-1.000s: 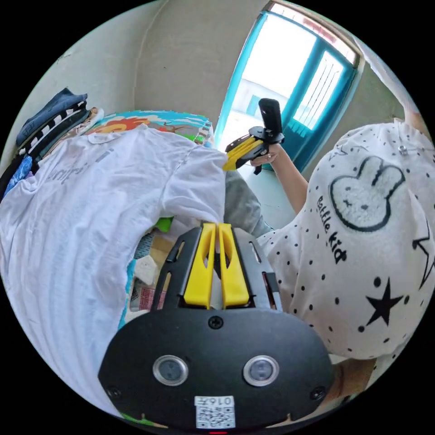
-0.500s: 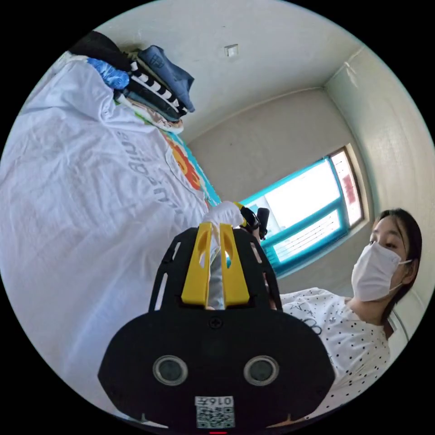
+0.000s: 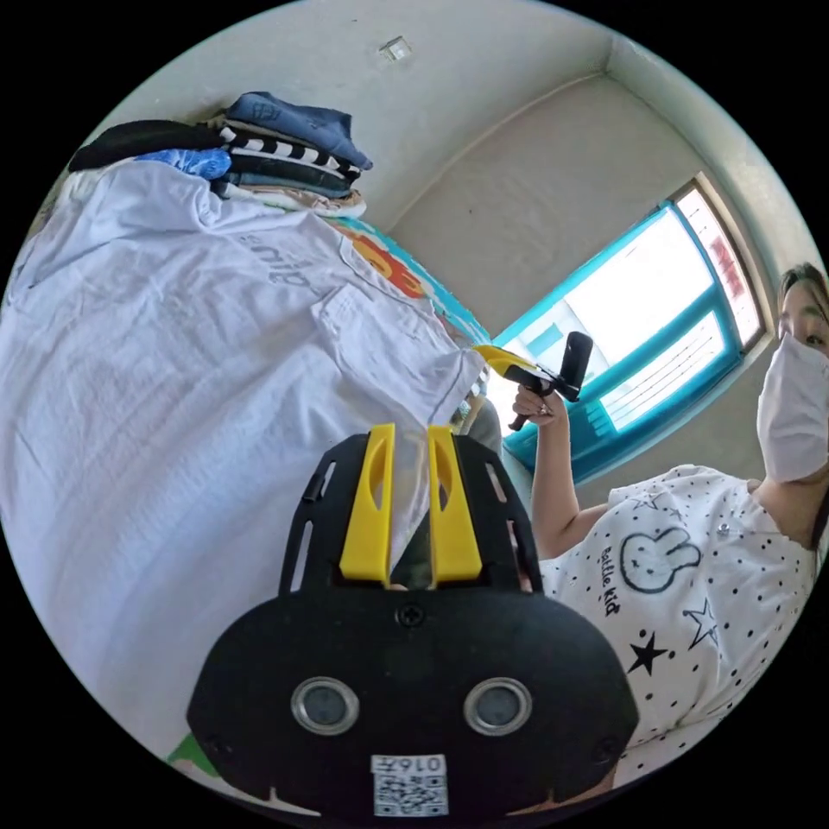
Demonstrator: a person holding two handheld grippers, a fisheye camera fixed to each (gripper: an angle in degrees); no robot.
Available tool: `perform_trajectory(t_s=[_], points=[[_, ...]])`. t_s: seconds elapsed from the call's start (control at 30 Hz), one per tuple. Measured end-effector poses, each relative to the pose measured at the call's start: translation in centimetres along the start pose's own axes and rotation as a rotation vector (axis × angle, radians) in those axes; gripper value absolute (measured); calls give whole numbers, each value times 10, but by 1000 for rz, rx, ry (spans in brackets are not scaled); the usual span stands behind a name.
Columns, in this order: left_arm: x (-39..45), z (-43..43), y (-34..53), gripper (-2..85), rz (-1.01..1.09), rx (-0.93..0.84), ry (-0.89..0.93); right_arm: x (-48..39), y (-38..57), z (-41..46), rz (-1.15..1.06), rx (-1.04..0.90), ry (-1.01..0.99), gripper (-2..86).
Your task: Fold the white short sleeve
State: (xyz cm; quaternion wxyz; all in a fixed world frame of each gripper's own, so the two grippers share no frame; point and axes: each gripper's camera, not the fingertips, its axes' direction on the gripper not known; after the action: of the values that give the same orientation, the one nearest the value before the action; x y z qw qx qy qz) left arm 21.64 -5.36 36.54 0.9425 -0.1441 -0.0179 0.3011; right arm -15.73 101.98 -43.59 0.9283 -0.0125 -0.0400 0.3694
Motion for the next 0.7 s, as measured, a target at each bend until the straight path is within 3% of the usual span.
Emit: perform_trajectory(t_s=[0.33,0.7], points=[[18,22,2,57,68,-64,-46,0,-23,18,-34,-67,-37,74],[36,18,20,0,178,93,-5,-12,-14,-11,-83,-10,-17,14]])
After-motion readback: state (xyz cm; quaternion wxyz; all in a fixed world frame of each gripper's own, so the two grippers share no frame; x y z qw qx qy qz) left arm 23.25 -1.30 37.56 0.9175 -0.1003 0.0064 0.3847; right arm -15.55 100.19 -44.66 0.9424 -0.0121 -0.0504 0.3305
